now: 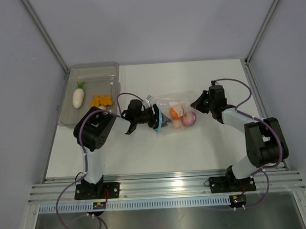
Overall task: Open the zip-top bag and remove the fake food
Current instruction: Pick up the fake vegetable from the zipper food storage bag.
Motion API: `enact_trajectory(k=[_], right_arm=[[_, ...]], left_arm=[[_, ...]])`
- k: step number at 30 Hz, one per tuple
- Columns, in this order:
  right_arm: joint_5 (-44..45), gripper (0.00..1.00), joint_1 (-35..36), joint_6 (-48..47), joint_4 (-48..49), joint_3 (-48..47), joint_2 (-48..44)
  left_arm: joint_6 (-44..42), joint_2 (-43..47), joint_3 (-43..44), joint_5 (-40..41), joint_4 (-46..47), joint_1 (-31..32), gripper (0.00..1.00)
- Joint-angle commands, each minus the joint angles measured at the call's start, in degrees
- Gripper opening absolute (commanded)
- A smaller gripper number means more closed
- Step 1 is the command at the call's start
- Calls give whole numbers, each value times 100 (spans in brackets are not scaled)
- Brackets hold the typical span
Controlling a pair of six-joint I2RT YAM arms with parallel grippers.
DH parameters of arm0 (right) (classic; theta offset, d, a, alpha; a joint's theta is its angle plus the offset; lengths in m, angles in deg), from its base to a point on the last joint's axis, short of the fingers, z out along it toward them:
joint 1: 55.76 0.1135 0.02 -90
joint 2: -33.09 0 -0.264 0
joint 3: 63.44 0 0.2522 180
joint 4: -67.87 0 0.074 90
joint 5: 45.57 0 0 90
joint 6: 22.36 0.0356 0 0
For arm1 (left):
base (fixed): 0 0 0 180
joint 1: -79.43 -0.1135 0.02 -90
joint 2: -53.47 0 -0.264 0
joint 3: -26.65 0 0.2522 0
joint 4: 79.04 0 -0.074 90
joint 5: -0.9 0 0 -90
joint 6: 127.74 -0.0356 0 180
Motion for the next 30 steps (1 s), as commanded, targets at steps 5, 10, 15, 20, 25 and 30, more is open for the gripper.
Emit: enact_trajectory(k=[5, 10, 15, 20, 25, 30], right_arm=[[-55, 0, -13, 129, 286, 56, -69], [-2, 0, 5, 453, 506, 249, -95], [42, 0, 57, 761, 716, 425, -77], [147, 0, 101, 955, 927, 557, -68], [104, 0, 163, 1017, 1025, 549, 46], [182, 0, 233, 1034, 1025, 557, 55]], left_arm=[[-166, 2, 278, -49, 75, 129, 56], [-17, -121, 374, -171, 434, 199, 58], [-139, -191, 471, -14, 312, 279, 60], [-175, -244, 550, -14, 224, 366, 61], [-569, -236, 761, 257, -610, 446, 63], [-781, -148, 858, 478, -1138, 490, 67]])
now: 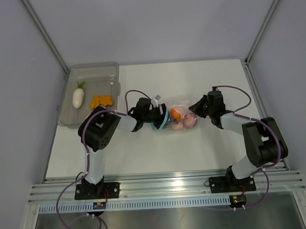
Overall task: Open the zip-top bag and remove the fake food
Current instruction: Pick up the fake vegetable from the zipper food storage bag.
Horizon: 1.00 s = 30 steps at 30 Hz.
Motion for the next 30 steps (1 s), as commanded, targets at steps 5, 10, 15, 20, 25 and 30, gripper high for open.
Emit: enact_trajectory(k=[5, 10, 15, 20, 25, 30], right_arm=[[183, 0, 183, 290, 588, 105, 72], [25, 0, 227, 369, 677, -8, 389], [147, 0, 271, 282, 589, -26, 310], [244, 0, 350, 273, 554, -35, 301], [253, 0, 386, 290, 554, -79, 371], [288, 0, 377, 246, 510, -79, 301]], left_arm=[[-314, 16, 242, 260, -409, 114, 72], [-349, -54, 330, 251, -462, 184, 75], [-541, -81, 479, 435, -900, 246, 75], [-647, -133, 620, 576, -1261, 272, 75], [-779, -151, 734, 708, -1508, 307, 71], [-963, -125, 831, 822, -1718, 395, 58]])
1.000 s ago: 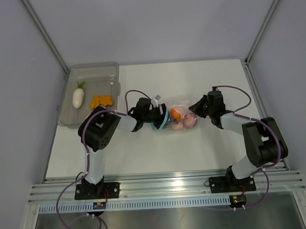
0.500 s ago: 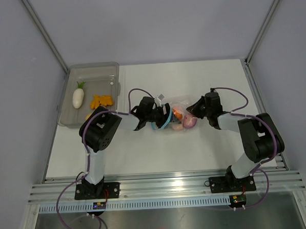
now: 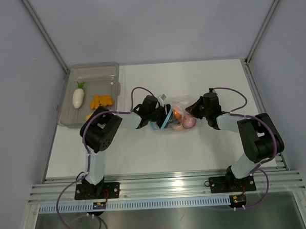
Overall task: Open the zip-top bag and remove the fake food
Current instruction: Pick up the fake vegetable from the zipper food storage bag.
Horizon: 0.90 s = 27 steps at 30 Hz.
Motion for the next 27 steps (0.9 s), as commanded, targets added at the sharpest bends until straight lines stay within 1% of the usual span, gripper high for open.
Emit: enact_trajectory(k=[1, 3, 4, 7, 10, 14, 19, 27], right_arm=[[61, 0, 101, -34, 45, -138, -66], [70, 0, 93, -51, 27, -138, -84], [70, 0, 101, -51, 27, -138, -75], [87, 0, 93, -60, -17, -147, -119], [201, 0, 84, -95, -96, -164, -189], [465, 0, -39, -218, -430, -200, -399], [167, 0, -469, -60, -210, 11, -427], [263, 0, -794, -60, -316, 160, -716]], left_arm=[[-308, -125, 182, 278, -333, 100, 55], [-308, -133, 190, 235, -316, 118, 47], [-308, -133, 182, 226, -281, 118, 40], [-291, -151, 208, 191, -289, 118, 37], [-282, -116, 208, 164, -307, 118, 36], [-291, -19, 190, 155, -324, 109, 35], [-300, 104, 147, 146, -368, 57, 34], [-537, 464, 42, 410, -764, -163, 34]])
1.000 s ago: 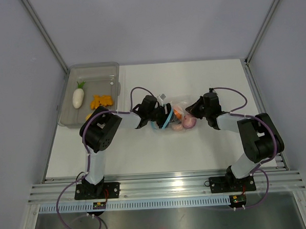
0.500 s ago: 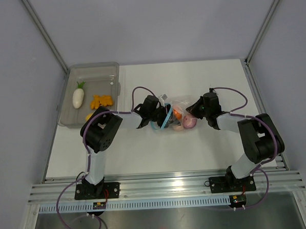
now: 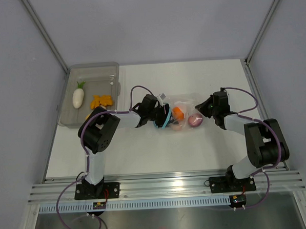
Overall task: Open the zip-top bag and remove the fake food
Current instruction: Pick up the fake vegetable from the zipper food storage bag.
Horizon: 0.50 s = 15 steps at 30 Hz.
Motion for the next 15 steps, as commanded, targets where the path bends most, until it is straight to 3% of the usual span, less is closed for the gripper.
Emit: enact_trajectory(k=[1, 15], right_arm=[[104, 0, -174, 1, -1, 45, -349], [130, 0, -403, -52, -124, 89, -499]], left_arm=[[-213, 412, -94, 209, -272, -246, 34], [-64, 1203, -754, -257, 71, -1038, 33]])
